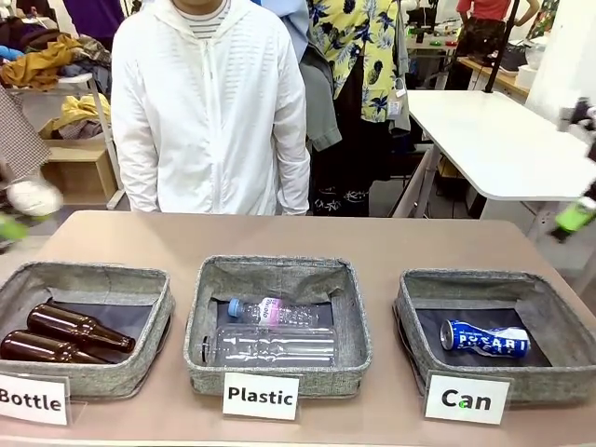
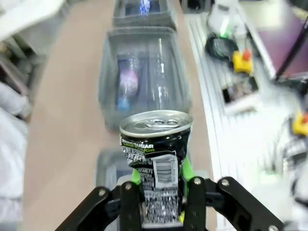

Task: Sort the can waste into the basket.
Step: Pick up the can waste from the table and place it in the right Fabric basket.

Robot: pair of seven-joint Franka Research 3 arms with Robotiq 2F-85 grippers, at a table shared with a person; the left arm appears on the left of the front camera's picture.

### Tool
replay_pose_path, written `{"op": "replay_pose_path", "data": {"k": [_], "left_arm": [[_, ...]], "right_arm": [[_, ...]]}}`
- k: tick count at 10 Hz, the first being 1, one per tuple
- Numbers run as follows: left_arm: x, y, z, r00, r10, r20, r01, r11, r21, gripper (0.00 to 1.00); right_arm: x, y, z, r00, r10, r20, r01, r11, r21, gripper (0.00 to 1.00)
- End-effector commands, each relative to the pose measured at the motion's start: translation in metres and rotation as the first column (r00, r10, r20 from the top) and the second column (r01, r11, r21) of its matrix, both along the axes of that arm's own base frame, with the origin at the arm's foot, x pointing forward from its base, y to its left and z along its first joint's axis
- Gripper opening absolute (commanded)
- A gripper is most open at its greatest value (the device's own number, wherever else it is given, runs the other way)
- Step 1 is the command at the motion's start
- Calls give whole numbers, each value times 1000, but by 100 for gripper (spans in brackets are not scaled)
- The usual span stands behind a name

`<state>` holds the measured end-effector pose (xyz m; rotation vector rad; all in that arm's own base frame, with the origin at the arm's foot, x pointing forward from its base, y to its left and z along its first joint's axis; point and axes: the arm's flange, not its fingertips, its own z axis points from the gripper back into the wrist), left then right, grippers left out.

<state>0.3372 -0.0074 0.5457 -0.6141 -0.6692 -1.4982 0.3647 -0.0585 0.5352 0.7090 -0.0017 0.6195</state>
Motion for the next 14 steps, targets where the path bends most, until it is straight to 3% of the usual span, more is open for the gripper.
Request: {"op": "replay_pose_path", "data": {"k": [1, 2, 4, 8, 9, 10, 11, 12, 13, 14], "left_arm": [[11, -108, 21, 999, -9, 53, 12, 998, -63, 33], [15, -167, 27, 993, -119, 24, 120, 991, -63, 33], [24, -309, 32, 969, -244, 36, 243, 970, 10, 33], [51, -544, -12, 962, -250, 112, 248, 968, 36, 33], [56, -584, -27, 964, -247, 98, 244, 969, 46, 33], [54, -617, -46, 958, -280, 59, 277, 959, 55, 33], [48, -644, -66, 948, -316, 45, 312, 947, 82, 33], [40, -663, -80, 935, -349, 53, 340, 931, 134, 33], [37, -671, -83, 926, -369, 84, 355, 923, 149, 33], [33, -631, -99, 947, -312, 69, 306, 948, 93, 33]], "right_arm": [[-30, -46, 5, 984, -171, -46, 166, 981, -97, 100], [-40, -74, 1, 958, -283, -52, 279, 958, -74, 100], [-59, -111, -15, 886, -461, -56, 458, 887, -53, 100], [-98, -151, -49, 845, -528, -79, 532, 846, 33, 100], [-103, -156, -57, 845, -526, -93, 532, 844, 67, 100], [-105, -162, -64, 816, -570, -93, 577, 812, 90, 100], [-99, -158, -51, 848, -518, -110, 523, 852, 14, 100], [-99, -158, -51, 848, -518, -110, 523, 852, 14, 100], [-99, -158, -51, 848, -518, -110, 523, 852, 14, 100], [-99, -158, -51, 848, -518, -110, 523, 852, 14, 100]]}}
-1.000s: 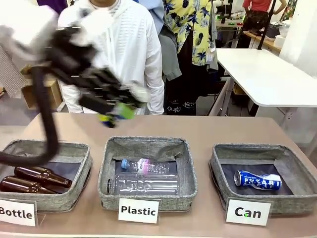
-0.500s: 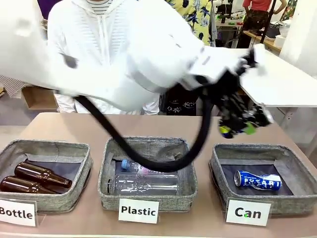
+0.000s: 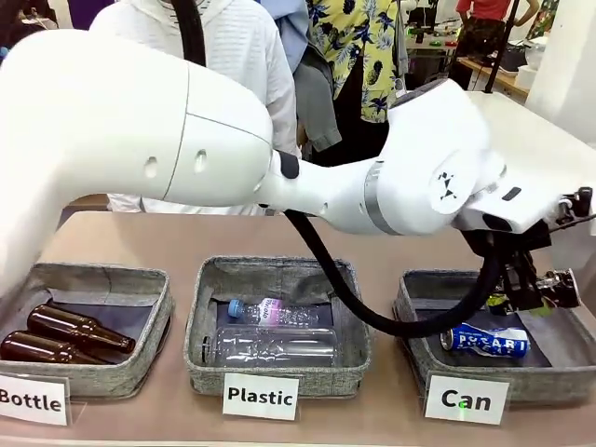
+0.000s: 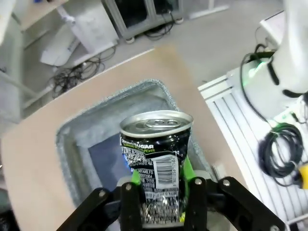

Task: Sort the can waste into the basket.
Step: Pick up the can waste from the table and place it in the right Fabric basket.

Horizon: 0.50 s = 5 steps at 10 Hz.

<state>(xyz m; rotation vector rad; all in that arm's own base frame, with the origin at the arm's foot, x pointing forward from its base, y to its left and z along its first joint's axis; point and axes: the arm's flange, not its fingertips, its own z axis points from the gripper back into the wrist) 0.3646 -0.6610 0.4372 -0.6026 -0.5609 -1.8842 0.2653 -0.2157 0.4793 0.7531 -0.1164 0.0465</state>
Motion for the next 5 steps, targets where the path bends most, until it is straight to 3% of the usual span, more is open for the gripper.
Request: {"op": "replay_pose_path", "data": {"k": [1, 3, 5], "left_arm": [[6, 23, 10, 999, 34, -10, -34, 999, -30, 33], [6, 23, 10, 999, 34, -10, -34, 999, -30, 33], [8, 12, 4, 999, 5, 38, -5, 1000, 7, 91]], "right_arm": [[1, -1, 5, 1000, 11, -1, -11, 1000, -11, 100], [1, -1, 5, 1000, 11, -1, -11, 1000, -11, 100], [1, -1, 5, 1000, 11, -1, -11, 1000, -11, 100]]}}
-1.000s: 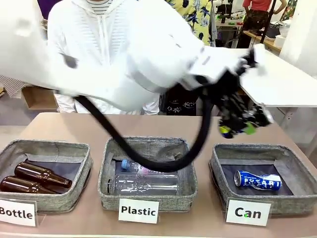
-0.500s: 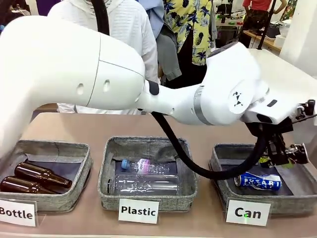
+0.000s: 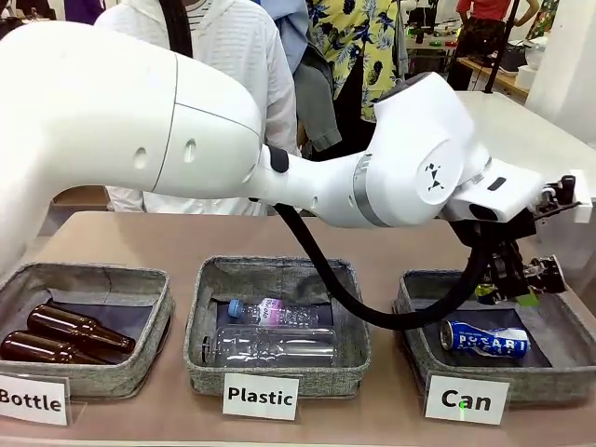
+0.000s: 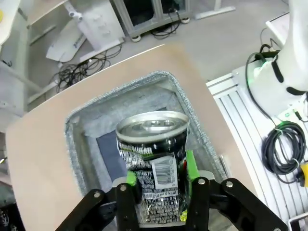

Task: Sort the can waste into the basket.
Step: Pick up the can waste from the table and place it in the right Fabric basket.

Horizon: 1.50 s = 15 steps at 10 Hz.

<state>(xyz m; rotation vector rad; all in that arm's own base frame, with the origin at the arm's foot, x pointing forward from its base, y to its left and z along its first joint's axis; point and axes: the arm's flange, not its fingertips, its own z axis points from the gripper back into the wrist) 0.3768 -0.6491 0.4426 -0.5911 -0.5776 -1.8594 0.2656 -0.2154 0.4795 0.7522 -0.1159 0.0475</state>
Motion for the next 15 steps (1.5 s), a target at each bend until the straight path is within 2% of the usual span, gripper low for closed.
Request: {"op": "replay_pose_path", "data": {"k": [1, 5, 6, 7, 8, 10, 11, 12, 13, 14, 15], "left_arm": [[-11, 5, -2, 998, -15, 67, 14, 1000, 16, 100], [-23, 33, 11, 990, 25, 135, -21, 999, -31, 100], [-23, 51, 26, 992, 83, 93, -79, 996, -46, 100], [-19, 75, 44, 985, 160, 69, -161, 987, 22, 100], [-10, 110, 67, 963, 262, 61, -262, 965, -5, 100], [21, 206, 118, 916, 398, -58, -401, 915, -52, 100], [29, 241, 131, 895, 431, -117, -439, 897, -55, 100], [43, 299, 143, 846, 495, -196, -517, 852, -81, 100], [55, 350, 144, 772, 568, -286, -613, 784, -96, 100], [64, 403, 136, 703, 594, -390, -669, 738, -82, 100], [73, 456, 126, 643, 616, -455, -723, 685, -94, 100]], "right_arm": [[0, -1, 5, 1000, 10, 0, -10, 1000, -10, 100], [0, -1, 5, 1000, 10, 0, -10, 1000, -10, 100], [0, -1, 5, 1000, 10, 0, -10, 1000, -10, 100], [0, 0, 0, 1000, 0, 0, 0, 1000, 0, 100], [13, 15, 7, 998, 66, 4, -66, 998, -1, 100], [51, 59, 24, 995, 83, 52, -84, 996, 15, 100], [63, 77, 28, 993, 102, 54, -103, 994, 26, 100], [84, 111, 34, 993, 102, 52, -105, 993, 59, 100], [105, 145, 36, 996, 85, 41, -87, 994, 67, 100], [126, 180, 35, 994, 105, 23, -107, 989, 98, 100], [146, 212, 33, 991, 130, 6, -130, 985, 115, 100]]}}
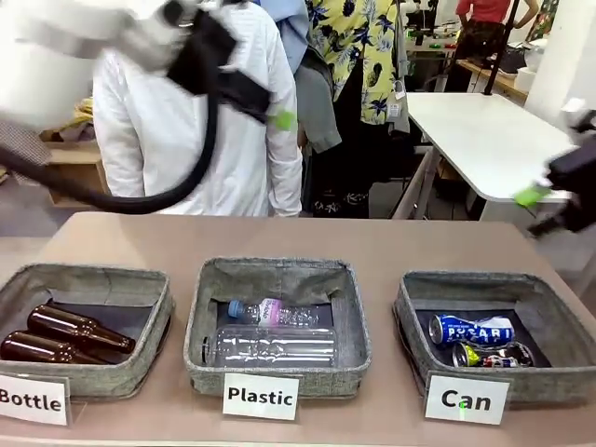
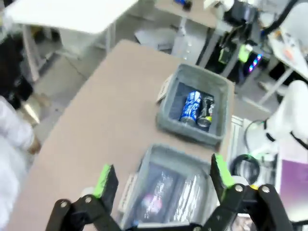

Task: Sort the can waste into the basket.
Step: Pick up the can waste from the table and place it in the right Fabric basket.

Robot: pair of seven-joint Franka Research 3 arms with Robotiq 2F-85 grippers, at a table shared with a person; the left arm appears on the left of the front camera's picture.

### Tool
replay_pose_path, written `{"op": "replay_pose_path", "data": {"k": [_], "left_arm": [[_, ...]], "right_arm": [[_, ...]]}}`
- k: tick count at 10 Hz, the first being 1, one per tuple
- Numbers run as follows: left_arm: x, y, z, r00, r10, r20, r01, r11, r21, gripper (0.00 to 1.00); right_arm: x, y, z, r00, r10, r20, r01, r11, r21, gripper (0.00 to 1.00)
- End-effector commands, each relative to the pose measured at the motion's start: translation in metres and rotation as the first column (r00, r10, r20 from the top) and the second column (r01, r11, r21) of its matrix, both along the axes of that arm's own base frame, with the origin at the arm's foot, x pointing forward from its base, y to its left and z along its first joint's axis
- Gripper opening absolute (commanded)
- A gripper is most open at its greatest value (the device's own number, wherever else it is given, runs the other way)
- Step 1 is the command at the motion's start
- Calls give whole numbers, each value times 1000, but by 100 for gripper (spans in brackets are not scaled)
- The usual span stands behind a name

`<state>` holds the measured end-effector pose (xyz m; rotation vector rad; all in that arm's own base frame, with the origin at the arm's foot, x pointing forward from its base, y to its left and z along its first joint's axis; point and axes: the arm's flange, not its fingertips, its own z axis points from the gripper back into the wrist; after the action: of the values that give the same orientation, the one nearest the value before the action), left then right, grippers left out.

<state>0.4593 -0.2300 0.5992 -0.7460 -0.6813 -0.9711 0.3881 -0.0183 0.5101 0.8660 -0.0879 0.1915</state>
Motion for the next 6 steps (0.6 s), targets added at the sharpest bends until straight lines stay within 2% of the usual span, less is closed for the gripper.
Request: {"op": "replay_pose_path", "data": {"k": [1, 3, 5, 6], "left_arm": [[-10, 94, -46, 991, 62, -122, -73, 993, -90, 100], [-14, 176, -77, 972, 130, -196, -161, 975, -154, 100], [-16, 243, -122, 943, 208, -261, -275, 927, -255, 100], [-17, 269, -145, 922, 235, -308, -325, 901, -287, 100]], "right_arm": [[38, 48, -1, 999, -16, -33, 17, 999, 42, 100], [58, 93, -4, 1000, -1, -18, 4, 984, 178, 100], [73, 104, -21, 998, 36, -53, -17, 947, 320, 100], [77, 101, -29, 997, 21, -76, 6, 940, 342, 100]]}}
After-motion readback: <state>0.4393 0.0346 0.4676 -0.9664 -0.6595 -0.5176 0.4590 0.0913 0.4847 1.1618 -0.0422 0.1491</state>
